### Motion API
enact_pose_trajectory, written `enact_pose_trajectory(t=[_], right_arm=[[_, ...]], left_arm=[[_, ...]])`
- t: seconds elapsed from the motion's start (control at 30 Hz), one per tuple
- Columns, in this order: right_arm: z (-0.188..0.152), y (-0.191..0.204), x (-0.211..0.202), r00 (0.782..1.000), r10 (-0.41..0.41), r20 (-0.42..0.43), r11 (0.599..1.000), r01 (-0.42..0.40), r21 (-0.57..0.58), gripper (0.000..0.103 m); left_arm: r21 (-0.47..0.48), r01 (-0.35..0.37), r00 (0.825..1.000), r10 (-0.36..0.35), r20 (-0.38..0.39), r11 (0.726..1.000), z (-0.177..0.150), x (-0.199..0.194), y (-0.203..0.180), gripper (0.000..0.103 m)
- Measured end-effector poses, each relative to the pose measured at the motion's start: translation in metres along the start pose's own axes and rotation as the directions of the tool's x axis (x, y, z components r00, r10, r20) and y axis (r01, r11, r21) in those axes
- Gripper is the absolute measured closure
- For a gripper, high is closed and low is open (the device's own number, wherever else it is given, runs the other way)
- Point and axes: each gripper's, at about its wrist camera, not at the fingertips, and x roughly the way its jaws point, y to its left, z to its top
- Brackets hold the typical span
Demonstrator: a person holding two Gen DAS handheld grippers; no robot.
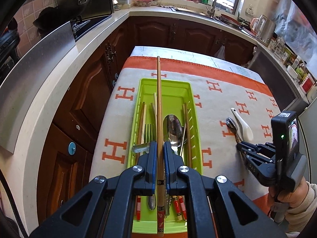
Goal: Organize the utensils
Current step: 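Lower the wooden chopstick into the tray with the left tool while the right tool grasps another wooden chopstick, then carry the wooden chopstick into the green tray and open the right tool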
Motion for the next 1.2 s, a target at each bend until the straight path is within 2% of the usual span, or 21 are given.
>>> enact_pose_trajectory(t=[0.07, 0.17, 0.3, 0.57, 0.7, 0.8, 0.9, 0.97, 1.07, 1.2], right_arm=[[-0.001, -0.005, -0.002, 0.998, 0.054, -0.020, 0.997, -0.053, 0.055, 0.097], [-0.001, -0.016, -0.016, 0.983, 0.181, -0.018, 0.969, -0.175, 0.172, 0.097], [0.002, -0.020, -0.050, 0.948, 0.315, 0.044, 0.910, -0.314, 0.272, 0.097], [0.024, 0.011, -0.116, 0.884, 0.440, 0.160, 0.837, -0.468, 0.283, 0.097], [0.041, 0.033, -0.131, 0.871, 0.455, 0.186, 0.829, -0.490, 0.268, 0.097], [0.052, 0.050, -0.132, 0.873, 0.450, 0.186, 0.835, -0.486, 0.260, 0.097], [0.059, 0.063, -0.127, 0.881, 0.436, 0.182, 0.841, -0.471, 0.267, 0.097], [0.061, 0.066, -0.120, 0.883, 0.433, 0.178, 0.840, -0.468, 0.276, 0.097], [0.062, 0.070, -0.105, 0.889, 0.424, 0.171, 0.843, -0.457, 0.285, 0.097], [0.061, 0.074, -0.092, 0.893, 0.420, 0.161, 0.846, -0.450, 0.287, 0.097]], left_arm=[[-0.003, 0.005, 1.000, -0.005, -0.002, 1.000, -0.001, 0.002, 0.004, 0.099], [-0.007, 0.013, 1.000, -0.013, -0.007, 1.000, -0.002, 0.005, 0.010, 0.099], [-0.005, 0.024, 1.000, -0.024, -0.008, 1.000, -0.002, 0.008, 0.014, 0.098], [-0.010, 0.053, 0.998, -0.053, -0.030, 0.999, 0.001, 0.024, 0.019, 0.098], [-0.002, 0.055, 0.998, -0.055, -0.039, 0.998, 0.002, 0.030, 0.019, 0.096], [0.006, 0.046, 0.998, -0.046, -0.036, 0.999, 0.002, 0.029, 0.019, 0.083], [0.009, 0.039, 0.999, -0.039, -0.018, 0.999, 0.001, 0.025, 0.019, 0.057], [0.010, 0.015, 1.000, -0.016, 0.004, 1.000, 0.001, 0.021, 0.020, 0.032], [0.007, -0.021, 0.999, 0.021, 0.027, 1.000, 0.001, 0.015, 0.024, 0.020], [-0.045, -0.040, 0.999, 0.041, 0.023, 0.998, 0.001, 0.015, 0.036, 0.013]])
